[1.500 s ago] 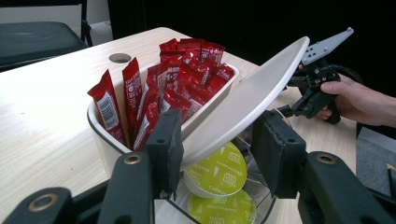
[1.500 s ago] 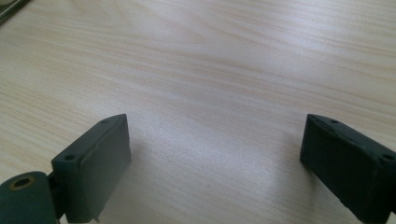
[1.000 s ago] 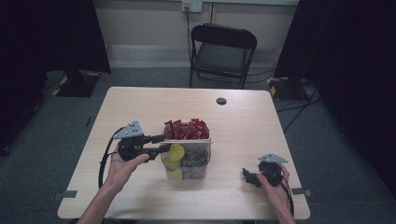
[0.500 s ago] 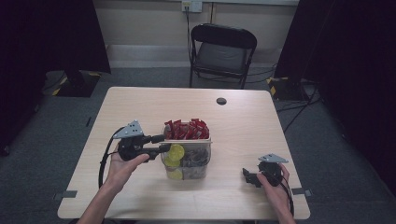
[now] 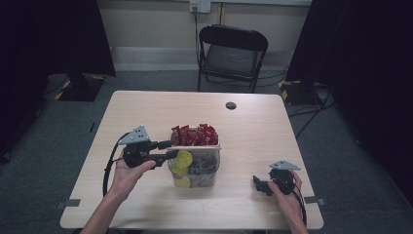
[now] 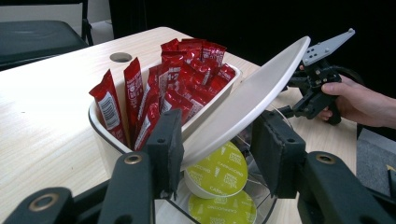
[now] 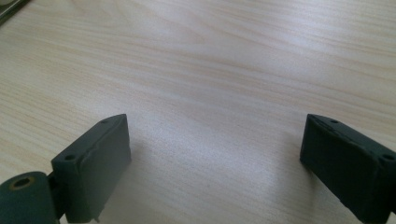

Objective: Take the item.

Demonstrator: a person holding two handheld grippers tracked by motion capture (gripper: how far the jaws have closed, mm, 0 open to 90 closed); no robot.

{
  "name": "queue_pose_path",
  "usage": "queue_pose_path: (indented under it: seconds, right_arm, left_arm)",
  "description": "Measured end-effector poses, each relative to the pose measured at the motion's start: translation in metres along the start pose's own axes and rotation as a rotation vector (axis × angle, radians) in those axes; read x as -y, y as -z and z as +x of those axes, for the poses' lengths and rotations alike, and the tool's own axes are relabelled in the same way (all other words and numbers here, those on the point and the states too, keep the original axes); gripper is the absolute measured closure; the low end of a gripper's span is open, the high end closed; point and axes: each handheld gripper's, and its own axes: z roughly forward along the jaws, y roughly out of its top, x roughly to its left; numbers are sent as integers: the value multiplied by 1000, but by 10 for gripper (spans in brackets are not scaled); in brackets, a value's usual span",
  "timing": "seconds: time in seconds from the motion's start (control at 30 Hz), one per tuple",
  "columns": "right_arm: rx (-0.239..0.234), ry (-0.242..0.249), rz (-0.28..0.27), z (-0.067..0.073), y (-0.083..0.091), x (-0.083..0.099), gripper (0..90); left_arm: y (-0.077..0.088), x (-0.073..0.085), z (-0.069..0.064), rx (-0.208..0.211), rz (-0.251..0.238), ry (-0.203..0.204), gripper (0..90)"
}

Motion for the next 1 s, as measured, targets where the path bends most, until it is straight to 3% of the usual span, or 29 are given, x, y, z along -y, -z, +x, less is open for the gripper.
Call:
queue_pose_path:
  seconds: [1.0]
  right_arm:
    - [-1,1,0,0,0,0,75]
  left_arm:
    - [0,1,0,0,-3,2,539]
